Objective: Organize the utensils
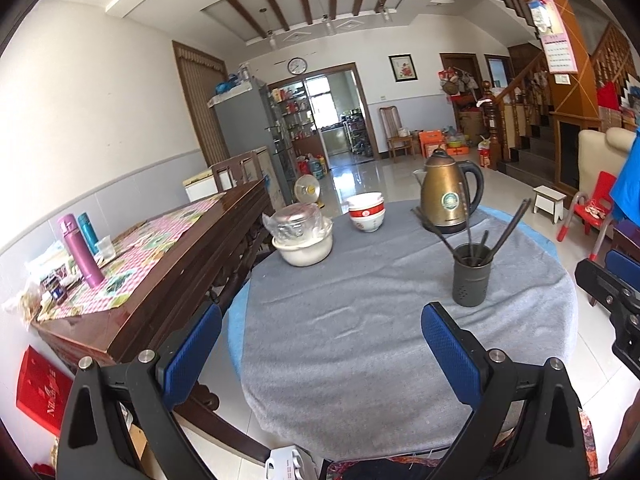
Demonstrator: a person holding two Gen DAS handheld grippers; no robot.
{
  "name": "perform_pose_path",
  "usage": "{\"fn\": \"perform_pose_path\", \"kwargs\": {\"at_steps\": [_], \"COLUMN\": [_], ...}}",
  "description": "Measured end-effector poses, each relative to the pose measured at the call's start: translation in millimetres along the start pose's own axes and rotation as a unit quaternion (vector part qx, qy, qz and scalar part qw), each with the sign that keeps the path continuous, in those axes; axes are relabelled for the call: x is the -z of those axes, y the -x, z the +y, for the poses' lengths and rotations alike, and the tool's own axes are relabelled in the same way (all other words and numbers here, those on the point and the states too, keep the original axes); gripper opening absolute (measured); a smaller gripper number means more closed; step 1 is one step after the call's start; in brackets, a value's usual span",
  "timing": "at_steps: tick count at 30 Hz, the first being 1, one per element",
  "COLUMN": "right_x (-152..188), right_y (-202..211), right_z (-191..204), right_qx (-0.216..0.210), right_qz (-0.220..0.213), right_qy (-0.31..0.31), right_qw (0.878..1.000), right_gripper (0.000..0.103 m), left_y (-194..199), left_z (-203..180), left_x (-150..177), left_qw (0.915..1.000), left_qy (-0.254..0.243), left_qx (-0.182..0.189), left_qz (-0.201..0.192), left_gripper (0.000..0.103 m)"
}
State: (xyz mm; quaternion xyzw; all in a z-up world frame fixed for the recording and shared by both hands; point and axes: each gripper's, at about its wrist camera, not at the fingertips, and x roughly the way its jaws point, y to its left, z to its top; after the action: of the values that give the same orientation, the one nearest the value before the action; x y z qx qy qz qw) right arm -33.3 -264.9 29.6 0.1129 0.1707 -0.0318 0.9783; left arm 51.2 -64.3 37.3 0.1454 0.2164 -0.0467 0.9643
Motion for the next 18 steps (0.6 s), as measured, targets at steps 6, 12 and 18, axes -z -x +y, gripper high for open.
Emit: {"fn": "perform_pose_path", "kwargs": {"at_steps": [6,12,18], "right_x": [1,3,3], "right_y": [2,1,0], "right_z": [12,19,23], "right_qx": [-0.008,-0.008,-0.006], "right_qz": [-0.002,-0.001,-0.001], "right_qy": [0.013,0.023,0.028], "right_qw": [1.0,1.0,1.0], "right_gripper": [0.067,0.067,0.067], "left_y": [-6,-10,-12], "left_z": [14,22,27], "left_x": [4,9,11], "left_qw": [0.9998,0.9996,0.9993], "left_qy": [0.015,0.024,0.031], "left_qx": [-0.005,-0.006,-0.006], "left_qz": [0.008,0.014,0.019], "left_gripper": [0.1,0.1,0.1]}}
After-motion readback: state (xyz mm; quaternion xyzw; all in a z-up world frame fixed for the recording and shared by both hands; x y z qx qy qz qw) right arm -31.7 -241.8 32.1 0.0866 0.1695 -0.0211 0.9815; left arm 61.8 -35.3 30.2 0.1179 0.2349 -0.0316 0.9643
